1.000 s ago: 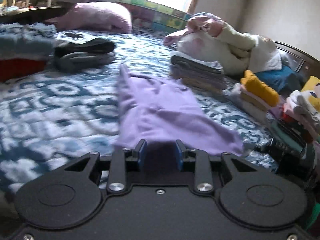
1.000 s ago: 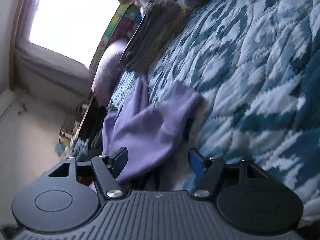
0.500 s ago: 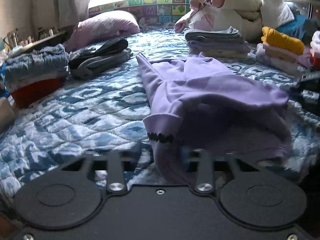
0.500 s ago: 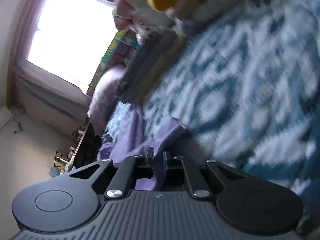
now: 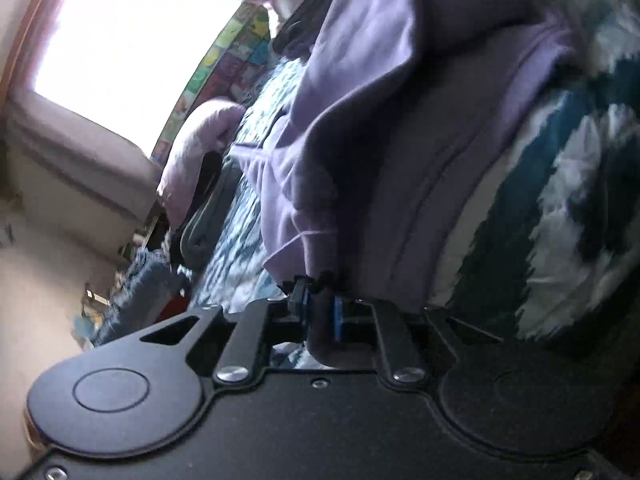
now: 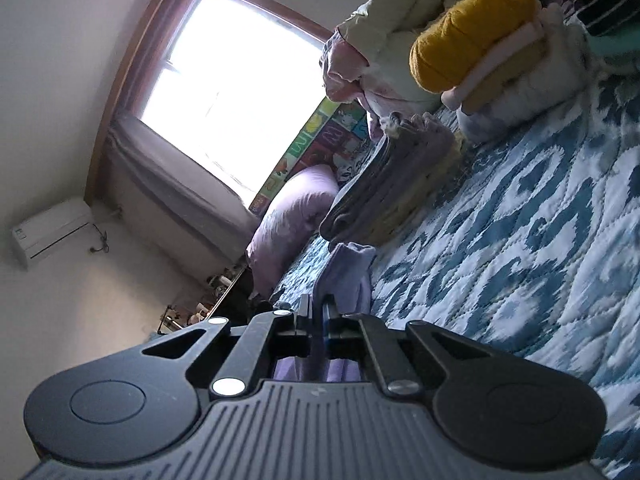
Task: Fold clothes
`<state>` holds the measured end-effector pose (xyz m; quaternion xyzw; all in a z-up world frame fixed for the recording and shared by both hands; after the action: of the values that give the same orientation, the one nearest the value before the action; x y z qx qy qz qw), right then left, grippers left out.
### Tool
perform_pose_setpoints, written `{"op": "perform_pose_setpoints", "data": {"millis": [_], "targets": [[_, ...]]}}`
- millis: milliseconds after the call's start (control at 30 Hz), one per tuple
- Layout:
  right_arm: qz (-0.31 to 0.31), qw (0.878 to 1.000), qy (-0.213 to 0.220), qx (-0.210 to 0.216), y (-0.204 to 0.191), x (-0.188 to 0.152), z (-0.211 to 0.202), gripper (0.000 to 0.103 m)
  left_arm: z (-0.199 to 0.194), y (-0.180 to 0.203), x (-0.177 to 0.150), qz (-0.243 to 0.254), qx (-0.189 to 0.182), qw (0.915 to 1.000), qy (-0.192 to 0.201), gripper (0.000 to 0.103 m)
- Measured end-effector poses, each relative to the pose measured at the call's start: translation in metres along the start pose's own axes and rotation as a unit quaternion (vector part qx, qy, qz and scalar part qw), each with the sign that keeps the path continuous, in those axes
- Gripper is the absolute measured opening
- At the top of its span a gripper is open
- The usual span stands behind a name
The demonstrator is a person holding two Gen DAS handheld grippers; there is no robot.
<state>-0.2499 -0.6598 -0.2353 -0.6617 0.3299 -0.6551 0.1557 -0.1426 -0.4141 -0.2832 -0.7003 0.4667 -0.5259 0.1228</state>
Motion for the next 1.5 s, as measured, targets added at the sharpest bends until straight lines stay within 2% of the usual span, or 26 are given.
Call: {"op": "perform_pose_setpoints", "data": {"millis": [100,200,233,300,367,467,500,533,600,633,667,700,733,800,833,900,933,1000,1100,1200,1267,1367,1400,1433,1500], "targets": [[0.007,1.0,-0.004,-0.018,0.01,0.0,0.001,0.006,0.0,-0.004,-0.001,0.008,-0.012,0.9999,0.003,0.007],[0.013,1.0,-0.002,-0.021,0.012,-0.002,-0.002,0.006,-0.002,-0.017,-0.002,-0.023,-0.046,0.9987,-0.003,0.01],[0.013,1.0,-0.006,-0.022,0.011,-0.003,-0.002,0.006,-0.006,-0.026,-0.003,-0.044,-0.067,0.9967,-0.01,0.012],[0.017,0.999,-0.017,-0.022,0.012,-0.009,0.002,0.006,-0.018,-0.048,-0.002,-0.091,-0.108,0.9897,-0.024,0.028],[0.02,0.999,-0.026,-0.025,0.012,-0.014,0.003,0.006,-0.03,-0.072,0.0,-0.135,-0.141,0.9804,-0.028,0.028],[0.027,0.999,-0.033,-0.027,0.015,-0.017,0.005,0.006,-0.042,-0.107,-0.001,-0.209,-0.139,0.9676,-0.028,0.028],[0.031,0.999,-0.032,-0.027,0.016,-0.016,0.005,0.006,-0.042,-0.118,-0.002,-0.242,-0.135,0.9604,-0.03,0.028],[0.034,0.999,-0.03,-0.028,0.017,-0.016,0.004,0.006,-0.04,-0.124,-0.002,-0.282,-0.134,0.9492,-0.035,0.028],[0.036,0.999,-0.028,-0.026,0.017,-0.015,0.004,0.006,-0.036,-0.135,-0.002,-0.364,-0.134,0.9205,-0.047,0.022],[0.034,0.999,-0.027,-0.024,0.016,-0.015,0.004,0.006,-0.031,-0.138,0.001,-0.403,-0.141,0.9029,-0.05,0.021],[0.029,0.999,-0.026,-0.023,0.014,-0.015,0.003,0.006,-0.027,-0.134,0.006,-0.428,-0.15,0.8896,-0.051,0.02],[0.024,0.999,-0.024,-0.022,0.012,-0.014,0.002,0.006,-0.023,-0.129,0.01,-0.44,-0.157,0.8826,-0.05,0.02],[0.022,0.999,-0.022,-0.022,0.011,-0.013,0.001,0.006,-0.019,-0.122,0.015,-0.441,-0.162,0.8813,-0.049,0.019],[0.018,0.999,-0.018,-0.023,0.009,-0.012,-0.002,0.006,-0.009,-0.101,0.021,-0.424,-0.173,0.8873,-0.053,0.019],[0.019,0.999,-0.015,-0.021,0.009,-0.01,-0.004,0.006,-0.001,-0.084,0.018,-0.405,-0.178,0.8945,-0.063,0.019],[0.022,1.0,-0.008,-0.017,0.009,-0.008,-0.007,0.006,0.012,-0.049,0.005,-0.349,-0.181,0.915,-0.089,0.019],[0.022,1.0,-0.008,-0.018,0.009,-0.007,-0.008,0.006,0.01,-0.041,0.005,-0.32,-0.168,0.9299,-0.069,0.019],[0.022,0.999,-0.012,-0.02,0.011,-0.008,-0.008,0.006,0.005,-0.039,0.009,-0.297,-0.157,0.9399,-0.06,0.019],[0.023,0.999,-0.023,-0.025,0.015,-0.009,-0.007,0.006,0.003,-0.051,0.016,-0.301,-0.189,0.9315,-0.078,0.019],[0.026,0.999,-0.032,-0.026,0.018,-0.011,-0.006,0.006,0.0,-0.087,0.036,-0.344,-0.21,0.9136,-0.054,0.019],[0.03,0.999,-0.031,-0.019,0.018,-0.01,-0.007,0.006,0.012,-0.116,0.052,-0.372,-0.203,0.9052,-0.038,0.019],[0.025,0.999,-0.027,-0.002,0.012,-0.007,-0.009,0.006,0.054,-0.14,0.075,-0.381,-0.181,0.9064,-0.03,0.019],[0.022,0.999,-0.027,0.0,0.011,-0.007,-0.009,0.006,0.073,-0.144,0.08,-0.389,-0.178,0.9034,-0.034,0.019],[0.023,0.999,-0.028,0.003,0.01,-0.007,-0.009,0.006,0.092,-0.149,0.085,-0.398,-0.177,0.8991,-0.039,0.019],[0.027,0.999,-0.029,0.008,0.009,-0.008,-0.009,0.006,0.129,-0.154,0.092,-0.441,-0.186,0.8763,-0.055,0.019]]}}
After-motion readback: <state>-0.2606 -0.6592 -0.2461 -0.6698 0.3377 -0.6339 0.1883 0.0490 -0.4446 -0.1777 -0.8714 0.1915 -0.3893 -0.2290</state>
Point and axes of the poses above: each gripper's, at about its wrist camera, not at the fingertips, and z roughly the way its jaws point, y to its right, x to its top, the point moved 10 cm from there along z, roughly the way its jaws point, and after that the axes turned 14 degrees about -z, right-handed, at the moved point
